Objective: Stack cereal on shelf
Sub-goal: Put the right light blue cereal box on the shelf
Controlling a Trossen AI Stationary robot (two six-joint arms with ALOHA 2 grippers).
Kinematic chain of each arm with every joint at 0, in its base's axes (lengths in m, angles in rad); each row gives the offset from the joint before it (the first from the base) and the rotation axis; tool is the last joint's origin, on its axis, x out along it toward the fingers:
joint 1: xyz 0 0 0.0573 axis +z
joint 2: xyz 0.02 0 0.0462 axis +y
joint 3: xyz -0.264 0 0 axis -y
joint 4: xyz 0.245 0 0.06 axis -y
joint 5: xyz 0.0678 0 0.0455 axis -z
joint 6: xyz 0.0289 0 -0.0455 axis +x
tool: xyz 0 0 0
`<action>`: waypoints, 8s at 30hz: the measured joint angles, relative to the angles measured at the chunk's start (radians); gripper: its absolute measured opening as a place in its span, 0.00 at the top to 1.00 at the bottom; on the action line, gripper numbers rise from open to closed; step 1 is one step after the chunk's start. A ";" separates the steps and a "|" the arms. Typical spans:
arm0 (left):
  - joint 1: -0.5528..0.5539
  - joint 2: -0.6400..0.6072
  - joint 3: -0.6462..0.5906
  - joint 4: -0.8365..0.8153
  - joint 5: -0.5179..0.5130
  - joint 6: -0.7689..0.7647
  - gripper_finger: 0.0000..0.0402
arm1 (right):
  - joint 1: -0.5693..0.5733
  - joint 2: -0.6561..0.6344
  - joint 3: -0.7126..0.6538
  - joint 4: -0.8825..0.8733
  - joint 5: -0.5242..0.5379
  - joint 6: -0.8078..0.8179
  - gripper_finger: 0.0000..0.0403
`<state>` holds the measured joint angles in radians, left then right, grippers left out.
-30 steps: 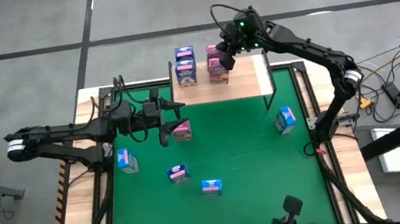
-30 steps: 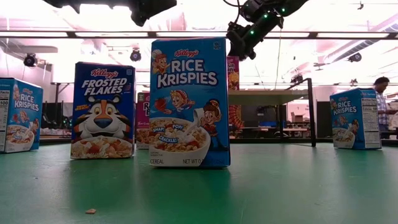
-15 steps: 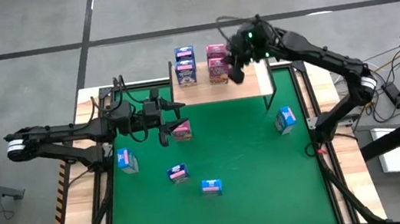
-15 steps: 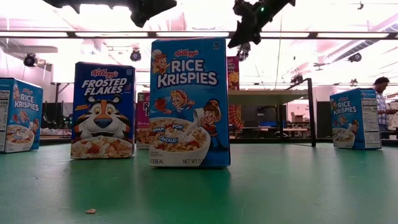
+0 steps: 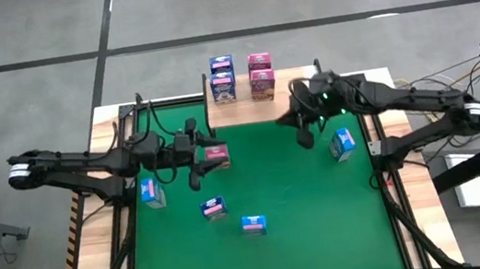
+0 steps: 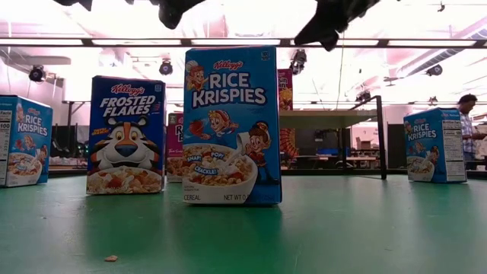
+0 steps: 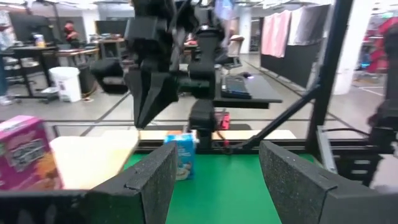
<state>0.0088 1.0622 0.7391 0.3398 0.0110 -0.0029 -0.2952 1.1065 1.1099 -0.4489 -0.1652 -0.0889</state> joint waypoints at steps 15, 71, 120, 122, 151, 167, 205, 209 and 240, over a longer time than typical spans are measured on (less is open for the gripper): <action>-0.101 0.075 -0.022 0.096 0.002 -0.072 0.48 | 0.181 -0.103 -0.234 -0.002 0.001 0.332 0.98; -0.109 0.015 0.013 0.050 -0.001 0.107 0.48 | 0.085 -0.007 -0.181 -0.903 0.304 0.902 0.33; -0.110 0.016 0.012 0.013 -0.001 0.019 0.48 | 0.018 0.104 0.545 -0.854 0.325 0.385 0.69; -0.110 0.016 0.012 0.013 -0.001 0.020 0.48 | -0.031 0.154 0.607 -0.889 0.323 0.309 0.69; -0.110 0.017 0.012 0.009 -0.001 0.011 0.48 | -0.236 0.527 0.879 -1.087 0.324 -0.221 0.61; -0.110 0.017 0.011 0.010 -0.001 0.011 0.48 | -0.227 0.521 0.934 -1.093 0.422 -0.162 0.41; -0.110 0.017 0.011 0.010 -0.001 0.005 0.48 | 0.117 0.386 0.283 -0.626 0.847 0.140 0.98; -0.110 0.017 0.011 0.010 -0.001 0.005 0.48 | 0.085 0.386 0.255 -0.582 0.847 0.106 0.98; -0.110 0.017 0.011 0.008 -0.001 0.005 0.48 | -0.034 0.369 0.203 -0.477 0.847 -0.017 0.98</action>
<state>-0.1016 1.0794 0.7506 0.3477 0.0105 0.0021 -0.3288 1.4757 1.3125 -0.9263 0.6819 -0.1054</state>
